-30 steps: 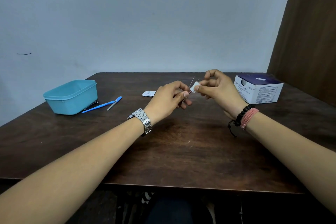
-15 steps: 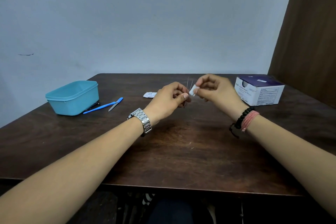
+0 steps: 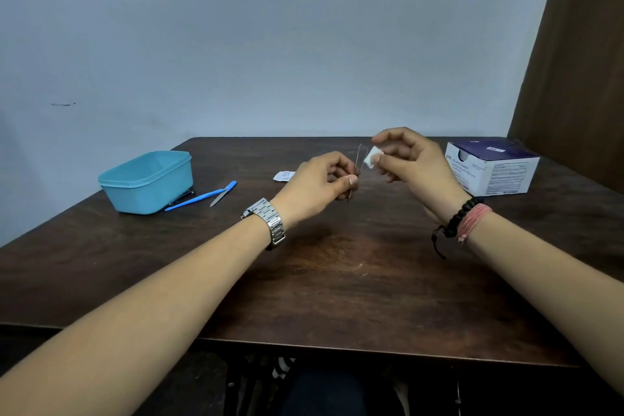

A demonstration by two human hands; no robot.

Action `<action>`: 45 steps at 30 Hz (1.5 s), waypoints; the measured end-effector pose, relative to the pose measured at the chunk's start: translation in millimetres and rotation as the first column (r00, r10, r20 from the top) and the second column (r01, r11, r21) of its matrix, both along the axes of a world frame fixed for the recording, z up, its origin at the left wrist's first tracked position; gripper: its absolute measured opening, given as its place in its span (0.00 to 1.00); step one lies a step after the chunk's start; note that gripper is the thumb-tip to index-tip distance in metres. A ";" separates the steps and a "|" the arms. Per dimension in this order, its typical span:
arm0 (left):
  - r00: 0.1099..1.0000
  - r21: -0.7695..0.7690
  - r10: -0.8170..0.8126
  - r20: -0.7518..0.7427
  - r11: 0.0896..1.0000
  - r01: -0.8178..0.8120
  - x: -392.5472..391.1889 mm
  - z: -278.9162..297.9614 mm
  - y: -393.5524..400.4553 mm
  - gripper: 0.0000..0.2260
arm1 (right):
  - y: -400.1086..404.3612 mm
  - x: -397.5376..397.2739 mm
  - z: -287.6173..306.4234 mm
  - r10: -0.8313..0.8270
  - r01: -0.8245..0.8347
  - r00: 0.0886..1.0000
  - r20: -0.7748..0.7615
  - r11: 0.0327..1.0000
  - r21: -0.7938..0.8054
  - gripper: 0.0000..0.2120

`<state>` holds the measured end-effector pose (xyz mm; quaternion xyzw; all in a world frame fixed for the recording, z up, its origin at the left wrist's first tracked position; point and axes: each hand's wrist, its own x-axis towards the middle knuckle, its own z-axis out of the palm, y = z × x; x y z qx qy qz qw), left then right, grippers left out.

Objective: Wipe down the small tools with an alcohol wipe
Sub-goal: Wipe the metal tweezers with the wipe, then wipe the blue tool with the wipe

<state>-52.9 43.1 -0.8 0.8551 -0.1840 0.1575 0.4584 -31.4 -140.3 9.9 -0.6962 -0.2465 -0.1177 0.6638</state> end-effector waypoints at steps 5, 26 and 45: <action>0.975 0.018 0.202 0.089 0.979 -0.204 5.3 19.5 31.1 0.02 | -0.6 4.5 -6.4 0.052 -0.047 0.990 -0.134 0.998 0.041 0.13; 0.629 0.732 0.770 0.106 0.368 -0.573 -51.4 79.1 233.6 0.07 | 4.3 5.9 -17.0 0.198 -0.186 0.945 -0.261 0.980 0.072 0.05; 0.648 0.778 0.738 0.187 0.292 -0.557 -36.2 71.2 230.2 0.05 | 5.1 7.2 -20.2 0.229 -0.234 0.927 -0.297 0.972 0.018 0.07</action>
